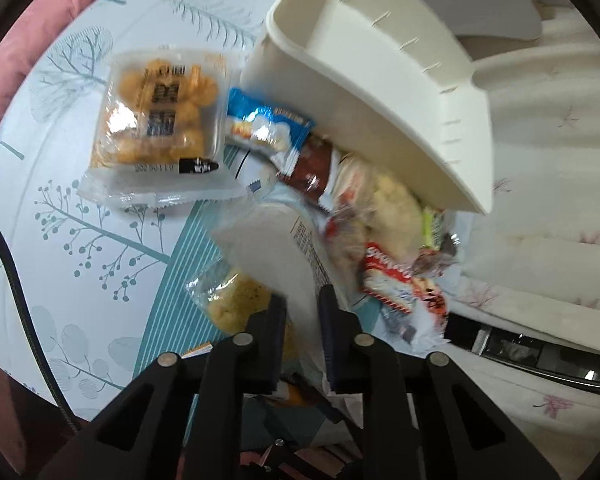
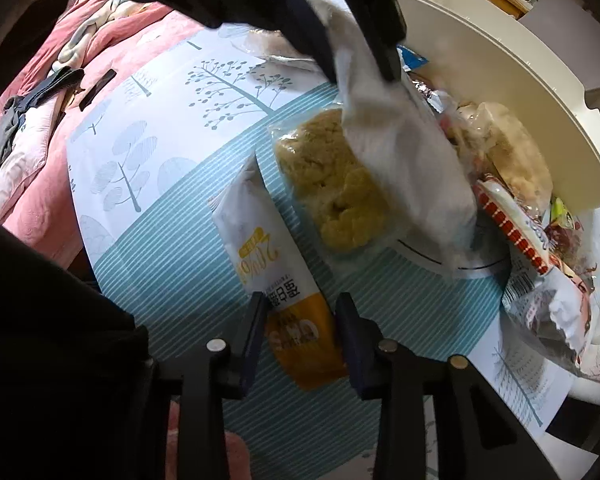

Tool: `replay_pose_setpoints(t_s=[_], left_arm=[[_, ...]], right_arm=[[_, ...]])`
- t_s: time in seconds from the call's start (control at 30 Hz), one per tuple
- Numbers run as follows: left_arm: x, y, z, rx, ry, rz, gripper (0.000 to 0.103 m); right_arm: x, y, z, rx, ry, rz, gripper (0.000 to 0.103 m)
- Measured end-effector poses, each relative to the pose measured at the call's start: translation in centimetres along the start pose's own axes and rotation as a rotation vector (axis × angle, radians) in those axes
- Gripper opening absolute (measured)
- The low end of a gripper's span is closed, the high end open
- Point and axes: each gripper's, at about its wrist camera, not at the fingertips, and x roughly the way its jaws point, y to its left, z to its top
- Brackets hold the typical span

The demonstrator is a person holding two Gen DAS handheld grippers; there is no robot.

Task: Organize snacks
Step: 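Grasp the oat bar with right tool while left tool grasps the Calleton cake bag, then lift the oat bar with right tool while left tool lifts the cake bag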

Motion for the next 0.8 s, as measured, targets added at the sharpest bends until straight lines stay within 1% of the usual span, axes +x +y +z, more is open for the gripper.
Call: replay_pose_setpoints(t_s=[0.07,0.2,0.4,0.6,0.73,0.8], left_arm=[[-0.9,0.0,-0.4,-0.001,-0.025,-0.007,0.010],[-2.7,0.1,-1.5,-0.003,-0.075,-0.024,0.009],[-5.9,0.0,-3.6,0.006,-0.163,-0.052,0.008],[-9.6,-0.4,-5.3,0.017,-0.263,-0.080,0.005],[-12.4,-1.7,-6.0,0.061,-0.343,-0.116,0.003],[-13.2,-2.2,-6.2,0.077,-0.364,-0.113,0.003]], right_arm=[[-0.3,0.1,-0.2,0.001,-0.005,-0.003,0.030],[-0.8,0.4,-0.5,0.009,-0.015,0.005,0.023],[-2.1,0.8,-1.7,0.037,-0.048,-0.010,0.017],[-3.9,0.8,-3.2,0.086,-0.081,-0.017,0.016],[-5.8,0.5,-4.0,0.090,-0.134,-0.021,0.016],[-6.9,0.4,-4.2,0.092,-0.161,-0.012,0.016]])
